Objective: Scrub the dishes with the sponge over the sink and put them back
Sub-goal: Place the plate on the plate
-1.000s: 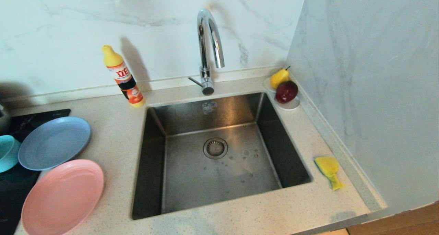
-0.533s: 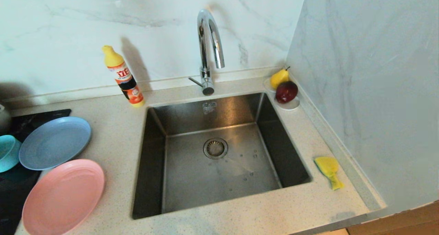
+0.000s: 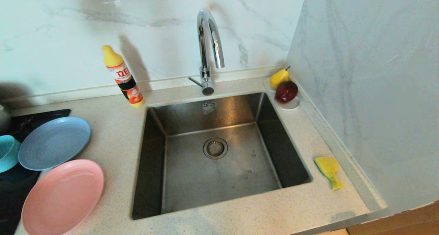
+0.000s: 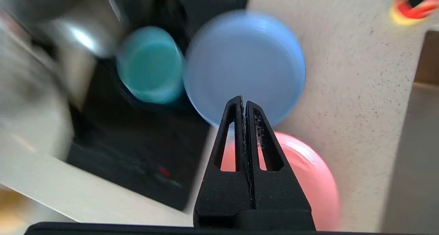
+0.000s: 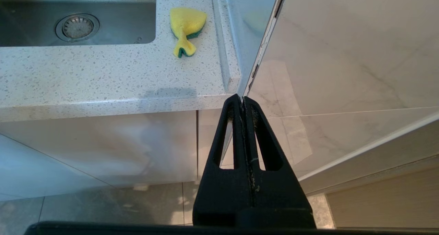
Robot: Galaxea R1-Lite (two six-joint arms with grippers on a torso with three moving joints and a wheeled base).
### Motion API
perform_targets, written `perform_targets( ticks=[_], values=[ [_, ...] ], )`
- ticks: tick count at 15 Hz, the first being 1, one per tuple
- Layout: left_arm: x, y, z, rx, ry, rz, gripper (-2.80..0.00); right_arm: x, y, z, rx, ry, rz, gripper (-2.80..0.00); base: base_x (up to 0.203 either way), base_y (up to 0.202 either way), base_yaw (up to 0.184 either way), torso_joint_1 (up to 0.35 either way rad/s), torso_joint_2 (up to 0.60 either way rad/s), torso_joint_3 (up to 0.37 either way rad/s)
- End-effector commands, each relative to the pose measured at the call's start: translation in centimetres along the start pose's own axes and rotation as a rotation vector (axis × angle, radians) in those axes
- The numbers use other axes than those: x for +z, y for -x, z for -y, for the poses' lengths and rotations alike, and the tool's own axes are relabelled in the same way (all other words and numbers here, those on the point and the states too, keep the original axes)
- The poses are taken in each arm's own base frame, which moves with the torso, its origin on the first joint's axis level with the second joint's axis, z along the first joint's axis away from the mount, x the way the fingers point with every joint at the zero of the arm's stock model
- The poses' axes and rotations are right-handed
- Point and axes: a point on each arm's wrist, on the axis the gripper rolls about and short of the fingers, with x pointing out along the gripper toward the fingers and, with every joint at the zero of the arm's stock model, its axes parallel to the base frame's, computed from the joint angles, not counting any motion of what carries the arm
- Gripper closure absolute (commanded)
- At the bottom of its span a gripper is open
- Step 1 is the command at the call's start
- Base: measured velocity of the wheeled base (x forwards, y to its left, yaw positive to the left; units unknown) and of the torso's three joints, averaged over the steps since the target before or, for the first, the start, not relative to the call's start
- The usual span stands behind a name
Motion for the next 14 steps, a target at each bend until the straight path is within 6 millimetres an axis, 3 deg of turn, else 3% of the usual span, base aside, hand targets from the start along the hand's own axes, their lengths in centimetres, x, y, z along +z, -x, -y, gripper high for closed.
perform_targets(
  ticks=[1, 5, 8, 9, 14],
  values=[
    [-1.1, -4.2, -2.4, -0.033, 0.189, -0.128, 0.0, 0.0, 0.0, 0.0, 0.001, 0.001, 0.0, 0.0, 0.0, 0.0, 0.0, 0.0, 0.0, 0.0],
    [-3.7, -8.4, -5.7, 0.022, 0.422, -0.297, 0.0, 0.0, 0.0, 0.0, 0.001, 0.001, 0.0, 0.0, 0.0, 0.0, 0.0, 0.0, 0.0, 0.0],
    [-5.6, -9.6, -7.2, 0.051, 0.479, -0.363, 0.0, 0.0, 0.0, 0.0, 0.001, 0.001, 0.0, 0.0, 0.0, 0.0, 0.0, 0.0, 0.0, 0.0],
    [-5.8, -9.8, -7.4, 0.055, 0.493, -0.375, -2.8, 0.0, 0.0, 0.0, 0.001, 0.001, 0.0, 0.0, 0.0, 0.0, 0.0, 0.0, 0.0, 0.0],
    [-7.4, -11.2, -8.4, 0.06, 0.623, -0.437, -2.8, 0.0, 0.0, 0.0, 0.001, 0.001, 0.0, 0.0, 0.0, 0.0, 0.0, 0.0, 0.0, 0.0]
  ],
)
